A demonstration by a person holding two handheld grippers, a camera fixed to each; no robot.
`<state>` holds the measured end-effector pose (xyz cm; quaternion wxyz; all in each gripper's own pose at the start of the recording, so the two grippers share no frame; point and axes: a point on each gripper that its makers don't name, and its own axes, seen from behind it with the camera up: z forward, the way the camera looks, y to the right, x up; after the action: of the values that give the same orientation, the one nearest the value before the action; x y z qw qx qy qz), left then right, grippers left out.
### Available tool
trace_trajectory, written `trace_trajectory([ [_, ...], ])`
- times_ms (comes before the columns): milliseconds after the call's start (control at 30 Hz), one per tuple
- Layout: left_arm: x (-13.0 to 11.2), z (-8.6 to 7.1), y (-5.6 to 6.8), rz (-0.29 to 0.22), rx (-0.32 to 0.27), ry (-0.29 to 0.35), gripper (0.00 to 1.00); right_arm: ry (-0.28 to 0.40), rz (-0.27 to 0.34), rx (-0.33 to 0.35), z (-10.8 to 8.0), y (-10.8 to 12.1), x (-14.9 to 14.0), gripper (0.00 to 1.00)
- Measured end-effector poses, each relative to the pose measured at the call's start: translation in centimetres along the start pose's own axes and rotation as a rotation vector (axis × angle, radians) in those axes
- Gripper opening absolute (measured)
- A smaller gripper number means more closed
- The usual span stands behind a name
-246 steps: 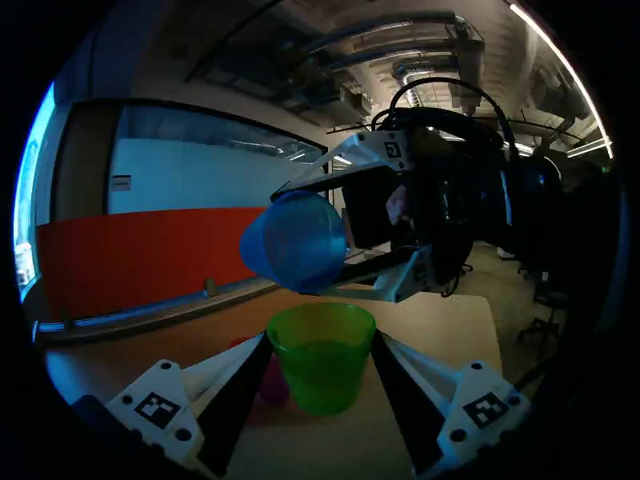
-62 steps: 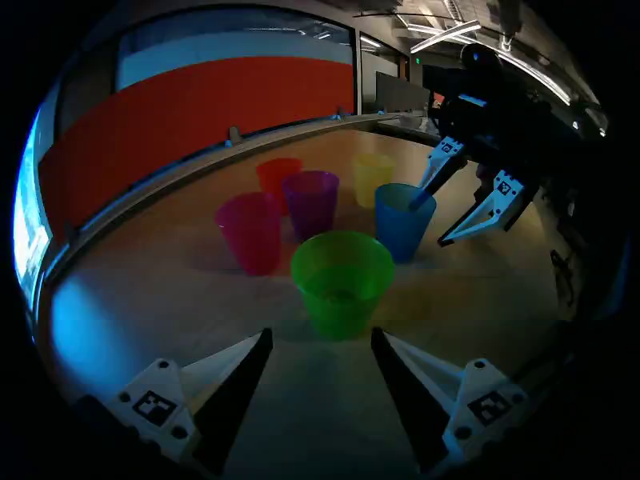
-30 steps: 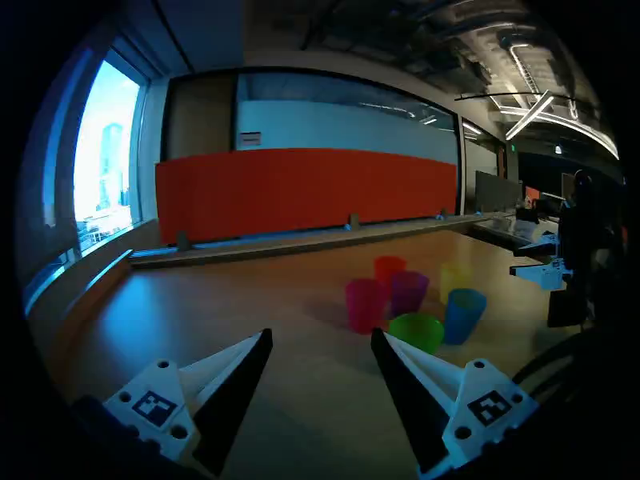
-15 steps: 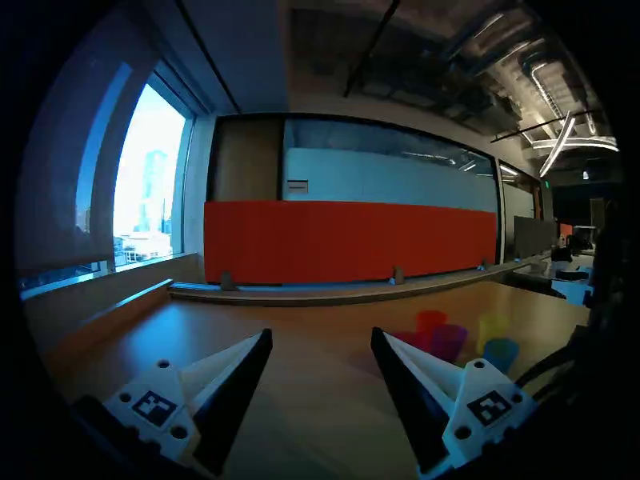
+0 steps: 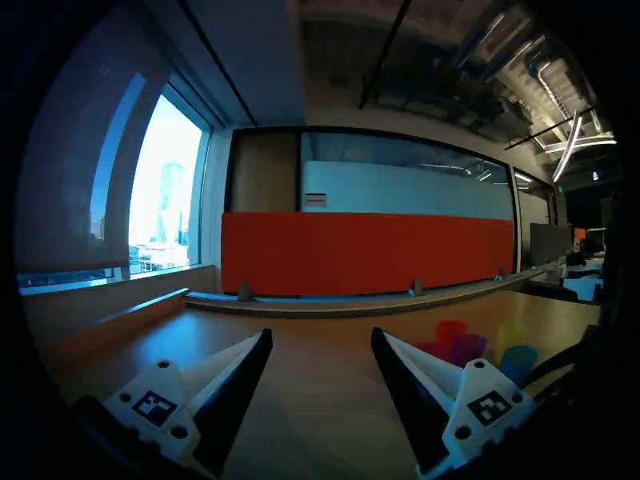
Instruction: Pour water
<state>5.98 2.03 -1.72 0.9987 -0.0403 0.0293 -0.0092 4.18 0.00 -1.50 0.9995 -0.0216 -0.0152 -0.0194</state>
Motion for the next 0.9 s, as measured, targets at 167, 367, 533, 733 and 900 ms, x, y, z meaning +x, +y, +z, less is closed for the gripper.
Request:
trace_trajectory([
  [167,0.1,0.7,-0.2,0.006,0.02,0.023,0.91,-0.016,0.018,-0.012,0.0,0.6,0.1,0.91],
  [367,-0.2,1.4,-0.9,0.031,0.073,0.034,0.91,-0.033,0.016,-0.031,-0.3,1.3,0.8,0.92],
  [533,-0.6,1.4,-1.2,0.067,0.1,0.041,0.91,-0.035,0.001,-0.035,-0.5,0.9,1.6,0.91],
  [733,-2.0,1.0,-1.5,0.083,0.106,0.034,0.91,-0.039,-0.003,-0.025,-0.5,-0.1,1.7,0.92],
  [900,-3.3,0.8,-1.8,0.058,0.101,0.016,0.91,-0.05,-0.01,-0.027,-0.4,-0.5,1.2,0.92],
])
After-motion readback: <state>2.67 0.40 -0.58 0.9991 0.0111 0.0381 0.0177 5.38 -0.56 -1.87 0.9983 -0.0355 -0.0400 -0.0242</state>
